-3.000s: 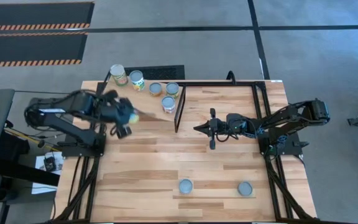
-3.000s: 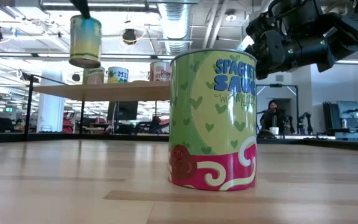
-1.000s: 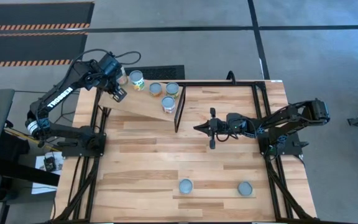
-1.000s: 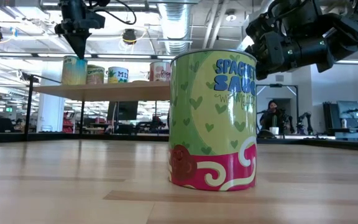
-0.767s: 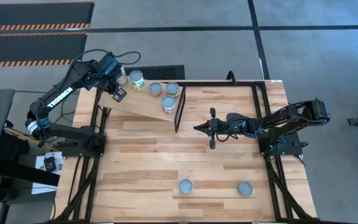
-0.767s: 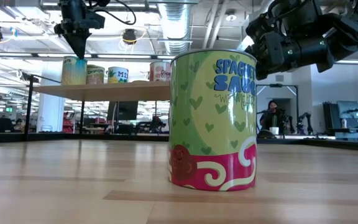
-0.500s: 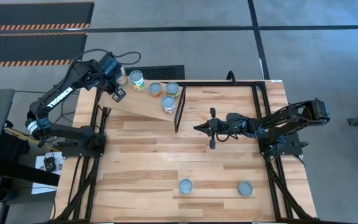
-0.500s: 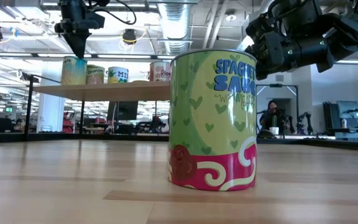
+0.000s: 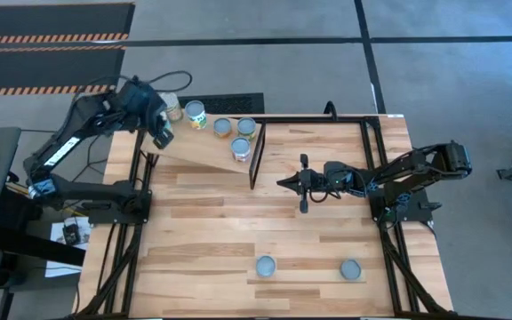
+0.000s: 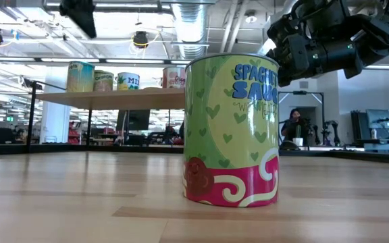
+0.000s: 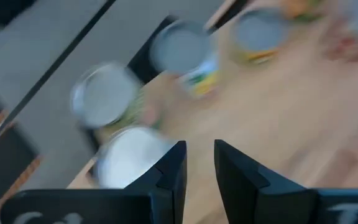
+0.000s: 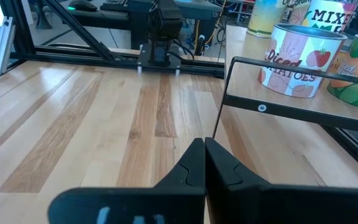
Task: Pick and place cans onto a shelf
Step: Put the canned spaghetti sauce on the shelf
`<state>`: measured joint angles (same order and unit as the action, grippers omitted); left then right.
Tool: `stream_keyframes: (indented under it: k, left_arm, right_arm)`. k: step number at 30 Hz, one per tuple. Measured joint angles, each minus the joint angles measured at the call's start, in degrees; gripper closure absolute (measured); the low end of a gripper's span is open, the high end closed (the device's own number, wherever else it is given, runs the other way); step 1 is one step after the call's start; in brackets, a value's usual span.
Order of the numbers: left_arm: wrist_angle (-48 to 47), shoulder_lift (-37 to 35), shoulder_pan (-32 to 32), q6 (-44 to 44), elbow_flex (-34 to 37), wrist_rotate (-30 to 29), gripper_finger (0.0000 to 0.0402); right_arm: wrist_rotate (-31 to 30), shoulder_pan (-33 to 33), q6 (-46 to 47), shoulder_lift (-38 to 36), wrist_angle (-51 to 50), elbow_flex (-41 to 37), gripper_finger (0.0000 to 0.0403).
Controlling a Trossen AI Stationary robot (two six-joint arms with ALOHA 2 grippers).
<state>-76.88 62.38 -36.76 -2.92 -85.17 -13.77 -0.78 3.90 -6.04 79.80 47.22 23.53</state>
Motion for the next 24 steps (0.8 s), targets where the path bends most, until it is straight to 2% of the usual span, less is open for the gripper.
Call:
stream_keyframes:
  k: [5,11,14,17,24]
  left_arm:
    - [3.35,-3.07,11.68,1.1,0.02,2.11,0.0338]
    - [10.67,-2.49,27.73,1.14,1.87,2.61,0.0377]
    - [18.32,-2.33,34.16,0.14,6.95,2.64,0.0397]
    - [29.37,-2.39,39.15,-0.02,13.14,5.02,0.0398]
    - [53.32,-2.32,48.15,0.42,27.5,8.17,0.0398]
  right_arm:
    - [-0.02,0.0,0.02,0.01,0.0,0.0,0.0393]
    - [-0.02,0.0,0.61,0.01,0.0,0.0,0.0394]
    - [-0.02,0.0,0.64,0.01,0.02,0.0,0.0394]
    - [1.03,0.42,1.04,0.18,0.55,-0.01,0.0394]
    - [7.84,2.35,1.58,6.31,17.14,-3.0,0.0399]
